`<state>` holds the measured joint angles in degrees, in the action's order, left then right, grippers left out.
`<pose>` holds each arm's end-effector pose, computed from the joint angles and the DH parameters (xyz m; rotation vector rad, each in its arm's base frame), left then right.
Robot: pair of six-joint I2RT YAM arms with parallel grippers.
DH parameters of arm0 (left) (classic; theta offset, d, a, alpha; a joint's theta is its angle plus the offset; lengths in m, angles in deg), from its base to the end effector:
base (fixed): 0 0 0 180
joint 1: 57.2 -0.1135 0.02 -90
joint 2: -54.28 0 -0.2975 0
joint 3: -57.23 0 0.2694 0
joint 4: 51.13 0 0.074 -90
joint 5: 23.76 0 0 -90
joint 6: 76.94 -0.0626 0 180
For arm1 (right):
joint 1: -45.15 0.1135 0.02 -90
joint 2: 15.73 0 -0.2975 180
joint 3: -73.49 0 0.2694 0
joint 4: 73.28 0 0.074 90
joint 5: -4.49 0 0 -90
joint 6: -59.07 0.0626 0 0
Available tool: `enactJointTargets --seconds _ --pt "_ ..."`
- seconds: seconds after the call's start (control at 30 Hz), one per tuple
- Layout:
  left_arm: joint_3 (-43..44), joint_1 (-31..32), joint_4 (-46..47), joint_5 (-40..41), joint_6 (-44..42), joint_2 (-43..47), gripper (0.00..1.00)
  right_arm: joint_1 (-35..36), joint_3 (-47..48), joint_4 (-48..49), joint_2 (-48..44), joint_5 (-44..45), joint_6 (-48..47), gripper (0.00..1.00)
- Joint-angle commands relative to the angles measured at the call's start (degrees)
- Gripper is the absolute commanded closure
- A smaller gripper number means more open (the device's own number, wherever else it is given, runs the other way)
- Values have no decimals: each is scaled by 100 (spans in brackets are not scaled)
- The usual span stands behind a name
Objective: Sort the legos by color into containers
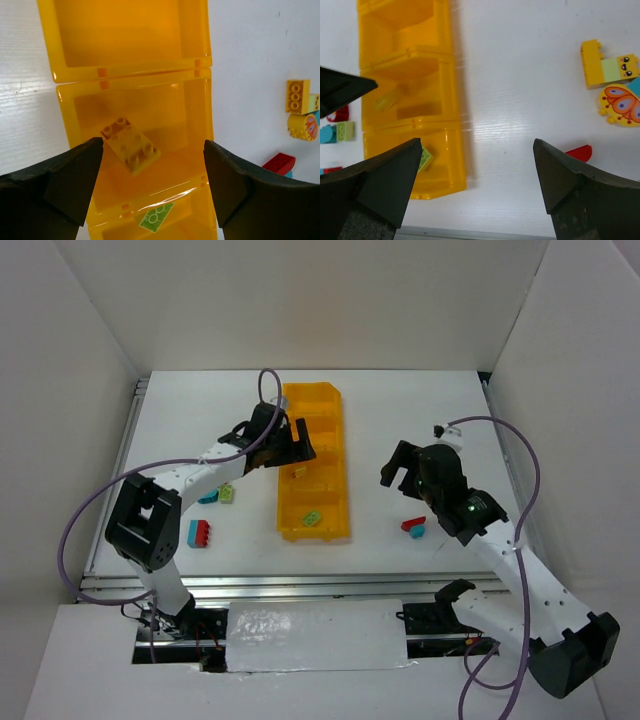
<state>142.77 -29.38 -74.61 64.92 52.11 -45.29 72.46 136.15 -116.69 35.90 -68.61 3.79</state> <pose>0.3877 -0.2062 0.2584 -0.2128 2.2985 -0.6493 0.1975 0.0815 0.3266 0.3097 2.1037 0.3308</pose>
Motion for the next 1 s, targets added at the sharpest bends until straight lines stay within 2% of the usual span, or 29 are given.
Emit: enactJointTargets --seconds 0.0,0.2,0.37,0.5,0.6,0.73,0.97 --pt "266 58 305 -27 33 95 0 -409 3 -92 215 -126 9 0" --pt "231 49 253 -43 50 543 1 -981 240 -74 1136 -223 -229 1" --pt "-155 163 86 -61 24 1623 0 -1561 1029 -127 2472 -267 -492 7" --pt "-699 242 -370 44 -98 2737 0 -2124 1716 -416 3483 -205 -650 6" --pt "-973 295 -765 106 -239 3355 1 -2247 2103 -575 4325 -127 -861 3" --pt "-1123 304 -1223 281 -468 3848 0 -2352 2324 -778 4864 208 -958 0" --pt "-1201 312 -1611 185 -749 4033 1 -2687 2060 -444 4900 -284 -1134 0"
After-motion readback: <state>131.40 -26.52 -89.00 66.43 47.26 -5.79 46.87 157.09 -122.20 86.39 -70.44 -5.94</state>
